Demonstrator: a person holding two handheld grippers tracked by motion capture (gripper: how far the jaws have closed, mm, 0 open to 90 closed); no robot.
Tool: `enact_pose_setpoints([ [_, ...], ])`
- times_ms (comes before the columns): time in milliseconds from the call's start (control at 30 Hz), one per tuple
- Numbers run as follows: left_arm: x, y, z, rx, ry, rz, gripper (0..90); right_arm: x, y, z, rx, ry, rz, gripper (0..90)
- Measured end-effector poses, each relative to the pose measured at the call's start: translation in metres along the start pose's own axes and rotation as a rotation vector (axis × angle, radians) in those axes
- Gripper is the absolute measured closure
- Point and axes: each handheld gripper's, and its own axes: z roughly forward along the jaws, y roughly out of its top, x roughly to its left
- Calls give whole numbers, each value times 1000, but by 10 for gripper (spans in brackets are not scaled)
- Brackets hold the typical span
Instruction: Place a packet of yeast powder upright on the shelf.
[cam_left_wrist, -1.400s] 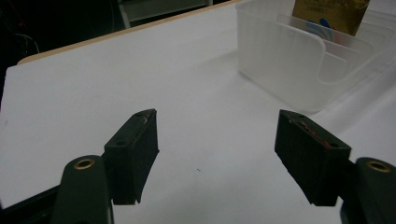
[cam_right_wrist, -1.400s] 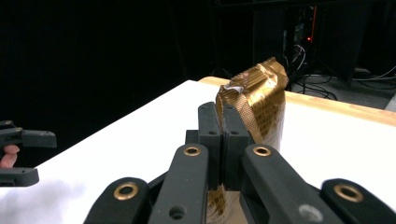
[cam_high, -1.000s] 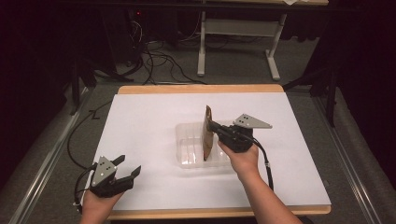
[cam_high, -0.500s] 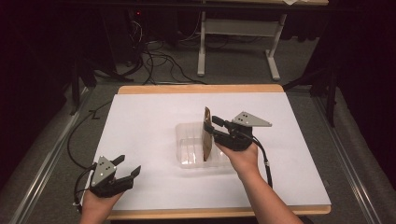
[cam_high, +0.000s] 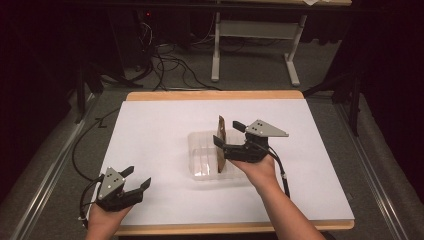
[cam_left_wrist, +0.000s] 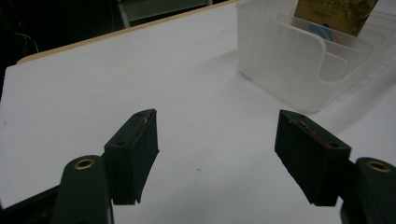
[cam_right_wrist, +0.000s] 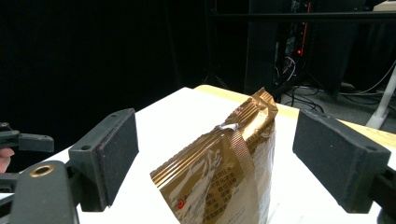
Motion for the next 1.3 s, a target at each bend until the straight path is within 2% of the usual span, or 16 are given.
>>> enact_pose_setpoints([
  [300,1,0,2,1,-5,-1,308,2,-3,-13,4,7,3,158],
  [500,1,-1,0,1,-3,-6,308,-1,-10,-37,17,0,-21,166],
  [600,1,-1,1,0,0,-9,308,-8,-14,-54,22,-26,-37,171],
  [633,1,-1,1,0,0,-9,308,-8,-14,-54,22,-26,-37,171],
  [767,0,-1,3,8,-2,-8,308,-25,-25,-82,32,-78,-55,193],
  [933,-1,-1,5,17,-3,-5,308,-54,-46,-112,48,-164,-23,226],
  [1033,-1,-2,5,21,-3,-11,308,-71,-66,-129,65,-232,-26,237],
  [1100,-2,-3,6,24,-6,-21,308,-84,-91,-139,110,-269,-39,267],
  [1167,-4,-2,8,24,-8,-15,308,-98,-103,-142,189,-266,-7,265],
  [1300,-9,-1,11,38,-13,4,306,-113,-111,-142,198,-295,71,282],
])
